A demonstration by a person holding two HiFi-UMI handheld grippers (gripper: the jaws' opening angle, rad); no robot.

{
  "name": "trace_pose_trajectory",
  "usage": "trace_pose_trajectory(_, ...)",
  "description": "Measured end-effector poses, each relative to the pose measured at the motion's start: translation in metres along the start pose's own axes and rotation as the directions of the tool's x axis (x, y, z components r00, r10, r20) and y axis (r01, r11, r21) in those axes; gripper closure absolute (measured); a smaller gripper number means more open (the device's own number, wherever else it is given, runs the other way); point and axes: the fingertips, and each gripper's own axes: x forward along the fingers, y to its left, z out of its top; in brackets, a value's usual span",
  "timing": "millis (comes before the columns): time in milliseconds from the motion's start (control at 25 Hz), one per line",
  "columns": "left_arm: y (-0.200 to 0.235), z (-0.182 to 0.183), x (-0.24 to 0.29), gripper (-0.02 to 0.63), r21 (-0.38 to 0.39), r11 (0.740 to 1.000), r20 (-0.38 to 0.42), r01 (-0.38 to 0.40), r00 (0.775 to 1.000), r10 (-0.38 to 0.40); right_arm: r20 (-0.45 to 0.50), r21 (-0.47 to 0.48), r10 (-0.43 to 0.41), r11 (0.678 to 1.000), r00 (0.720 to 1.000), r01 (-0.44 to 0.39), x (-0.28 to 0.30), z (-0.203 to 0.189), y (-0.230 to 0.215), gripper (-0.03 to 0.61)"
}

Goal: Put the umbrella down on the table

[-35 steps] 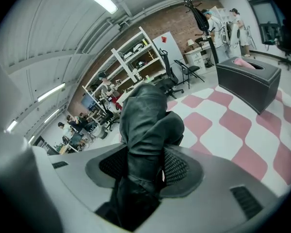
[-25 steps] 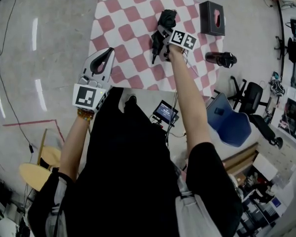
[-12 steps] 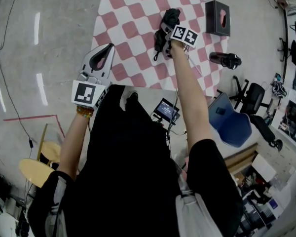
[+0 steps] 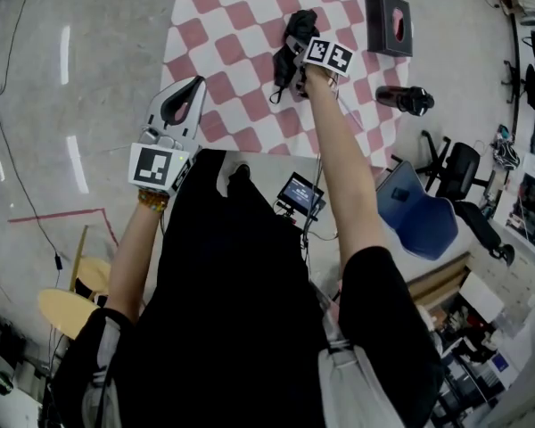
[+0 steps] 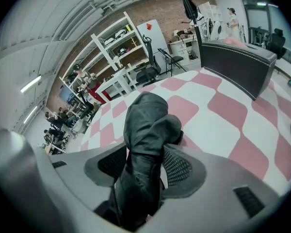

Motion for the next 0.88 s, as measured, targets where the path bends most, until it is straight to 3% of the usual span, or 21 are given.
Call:
trace_pose_trajectory(440, -0.027, 0.009, 0.004, 0.597, 0.017, 0.999, 0.015, 0.049, 0.999, -0.049, 0.085, -0.028, 0.109, 0.994, 0.990, -0.107, -0.041, 0.018, 0.040, 0.345)
trace_pose_trajectory(880, -0.051, 0.018, 0.002, 0.597, 0.062, 0.994, 0.026, 0.091, 0.995, -0.092, 0.140, -0.132, 0.196, 0.975, 0.971, -0.178, -0.085, 0.017, 0.076, 0.347)
